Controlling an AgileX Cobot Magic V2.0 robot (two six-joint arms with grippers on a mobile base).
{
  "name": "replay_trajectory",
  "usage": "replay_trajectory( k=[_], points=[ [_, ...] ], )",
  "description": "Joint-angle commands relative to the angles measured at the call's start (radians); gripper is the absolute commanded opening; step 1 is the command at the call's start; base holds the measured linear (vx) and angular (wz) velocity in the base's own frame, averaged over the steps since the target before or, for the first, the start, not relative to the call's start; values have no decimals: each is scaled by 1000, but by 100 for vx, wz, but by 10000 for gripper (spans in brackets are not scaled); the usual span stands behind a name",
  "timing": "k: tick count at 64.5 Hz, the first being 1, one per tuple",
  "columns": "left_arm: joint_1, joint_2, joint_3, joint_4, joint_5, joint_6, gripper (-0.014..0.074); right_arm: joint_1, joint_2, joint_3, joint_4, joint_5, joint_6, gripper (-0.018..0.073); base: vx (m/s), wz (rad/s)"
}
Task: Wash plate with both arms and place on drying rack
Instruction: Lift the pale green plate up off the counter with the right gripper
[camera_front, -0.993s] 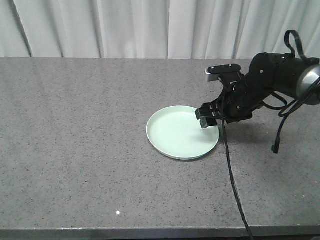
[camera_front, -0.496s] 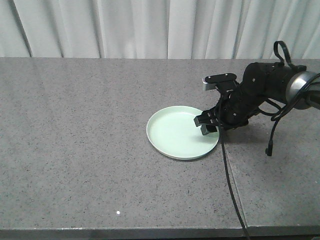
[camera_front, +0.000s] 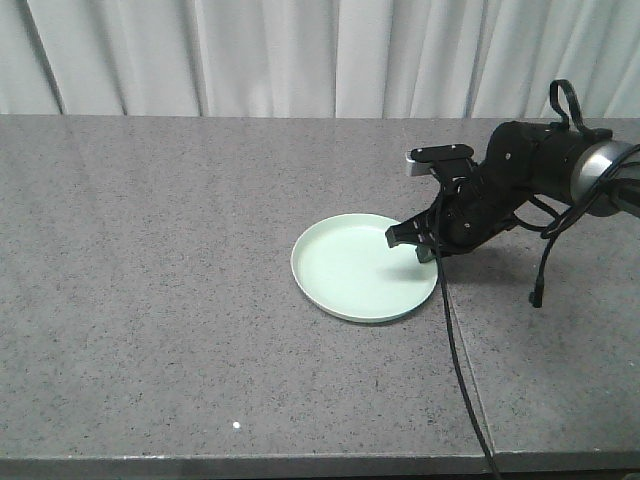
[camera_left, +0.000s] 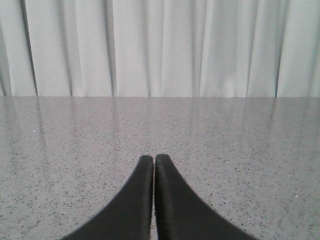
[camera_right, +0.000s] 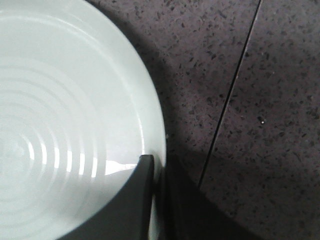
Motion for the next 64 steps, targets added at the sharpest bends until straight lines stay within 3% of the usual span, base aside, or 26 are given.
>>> replay_trajectory(
  k=[1,16,30,51,64],
  points=[
    [1,-15,15,-5,-74,-9,-6,-3,-57,-16,-17,21,-21,-10,0,0],
    [1,-15,15,-5,-74,-9,-6,-3,-207,-16,7,-14,-31,-8,0,0],
    [1,-15,15,-5,-74,-9,-6,-3,-443,-9,90,-5,-124,-5,0,0],
    [1,-15,15,-5,-74,-9,-6,-3,-853,-4,91,97,-128,-5,0,0],
    [1,-15,15,-5,-74,-9,-6,-3,-1128,262,85,53,-115,-5,0,0]
  ],
)
